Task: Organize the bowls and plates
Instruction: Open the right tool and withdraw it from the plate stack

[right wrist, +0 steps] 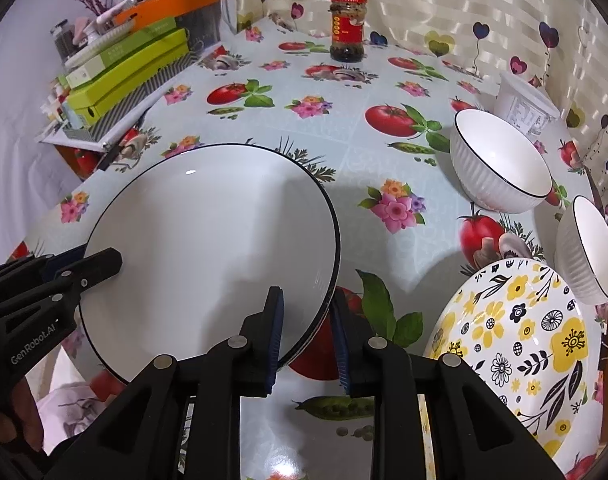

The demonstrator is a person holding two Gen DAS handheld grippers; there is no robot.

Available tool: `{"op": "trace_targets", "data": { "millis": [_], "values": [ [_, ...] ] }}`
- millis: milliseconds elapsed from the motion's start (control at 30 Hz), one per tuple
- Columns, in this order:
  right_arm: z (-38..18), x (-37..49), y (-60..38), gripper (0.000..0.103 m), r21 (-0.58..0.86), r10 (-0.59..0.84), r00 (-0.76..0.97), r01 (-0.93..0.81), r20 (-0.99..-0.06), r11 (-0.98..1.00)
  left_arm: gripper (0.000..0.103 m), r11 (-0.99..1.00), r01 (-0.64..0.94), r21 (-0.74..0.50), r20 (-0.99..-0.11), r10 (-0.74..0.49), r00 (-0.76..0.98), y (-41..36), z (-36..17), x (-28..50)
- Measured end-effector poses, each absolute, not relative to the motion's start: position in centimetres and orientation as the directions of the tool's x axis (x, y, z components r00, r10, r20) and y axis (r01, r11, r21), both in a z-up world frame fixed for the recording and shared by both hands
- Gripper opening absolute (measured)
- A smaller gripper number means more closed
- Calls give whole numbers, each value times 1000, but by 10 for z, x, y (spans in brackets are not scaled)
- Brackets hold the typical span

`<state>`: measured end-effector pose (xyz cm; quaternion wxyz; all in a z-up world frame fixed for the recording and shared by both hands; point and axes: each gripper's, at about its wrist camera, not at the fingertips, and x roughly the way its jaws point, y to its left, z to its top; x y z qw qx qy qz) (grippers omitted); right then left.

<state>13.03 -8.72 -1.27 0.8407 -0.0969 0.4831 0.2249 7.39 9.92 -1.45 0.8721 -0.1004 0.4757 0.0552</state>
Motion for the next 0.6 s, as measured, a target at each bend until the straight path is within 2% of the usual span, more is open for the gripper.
{"op": "trace_targets", "data": {
  "millis": [67, 133, 200, 267, 600],
  "values": [
    [-13, 131, -90, 26, 78, 305, 423, -476, -853, 876, 23, 972, -189, -138, -839, -14, 544, 101, -14, 74],
    [-13, 132, -91, 32, 101, 325, 406, -482, -854, 870, 23, 970, -188, -154, -837, -27, 547, 103, -15, 73],
    [-12, 131, -93, 43, 109, 333, 407, -483, -851, 869, 23, 968, -186, -168, -830, -37, 557, 105, -14, 72],
    [-9, 129, -95, 46, 118, 345, 412, -484, -844, 867, 23, 967, -183, -175, -817, -39, 575, 107, -11, 71],
    [10, 117, -109, 46, 159, 398, 455, -477, -797, 864, 23, 964, -178, -198, -771, -41, 636, 111, 7, 65]
  ]
}}
